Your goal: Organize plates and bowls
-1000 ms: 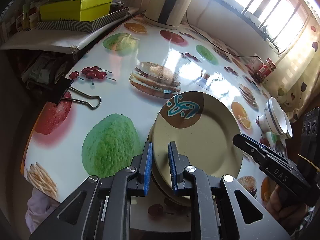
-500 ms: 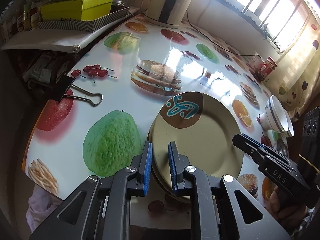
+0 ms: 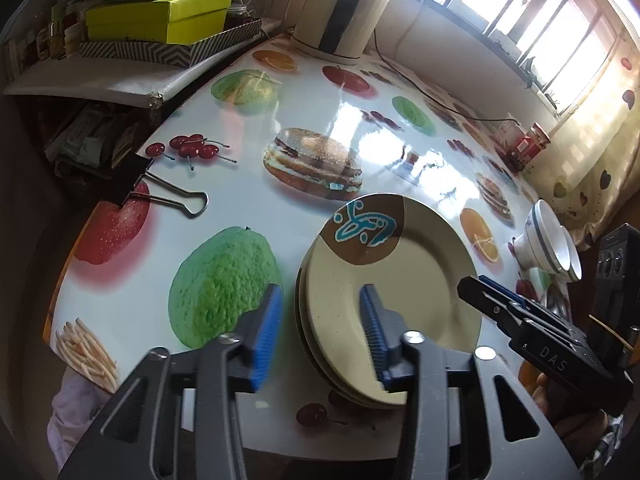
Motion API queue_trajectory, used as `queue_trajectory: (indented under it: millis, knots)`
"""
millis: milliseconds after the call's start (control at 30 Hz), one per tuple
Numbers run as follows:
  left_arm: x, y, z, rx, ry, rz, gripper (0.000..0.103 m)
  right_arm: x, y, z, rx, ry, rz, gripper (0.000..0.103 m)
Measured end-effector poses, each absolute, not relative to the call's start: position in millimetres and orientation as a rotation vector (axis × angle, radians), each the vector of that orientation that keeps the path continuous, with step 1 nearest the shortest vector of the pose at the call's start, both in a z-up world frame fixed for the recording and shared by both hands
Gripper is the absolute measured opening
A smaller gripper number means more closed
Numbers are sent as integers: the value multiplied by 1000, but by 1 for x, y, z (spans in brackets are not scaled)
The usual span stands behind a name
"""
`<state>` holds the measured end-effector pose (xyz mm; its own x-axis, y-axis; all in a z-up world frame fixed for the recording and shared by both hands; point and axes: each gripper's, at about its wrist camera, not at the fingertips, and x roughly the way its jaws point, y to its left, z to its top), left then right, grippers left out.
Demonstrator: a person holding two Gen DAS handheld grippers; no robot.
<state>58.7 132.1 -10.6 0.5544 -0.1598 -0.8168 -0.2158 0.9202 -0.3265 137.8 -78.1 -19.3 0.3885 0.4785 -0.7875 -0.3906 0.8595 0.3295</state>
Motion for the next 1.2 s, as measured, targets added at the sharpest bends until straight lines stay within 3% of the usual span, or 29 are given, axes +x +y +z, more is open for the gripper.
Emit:
queue_trajectory:
  millis: [1200]
  knots:
    - [115, 153, -33, -509, 1051, -13, 47, 184, -51, -30, 138, 1109, 604, 35]
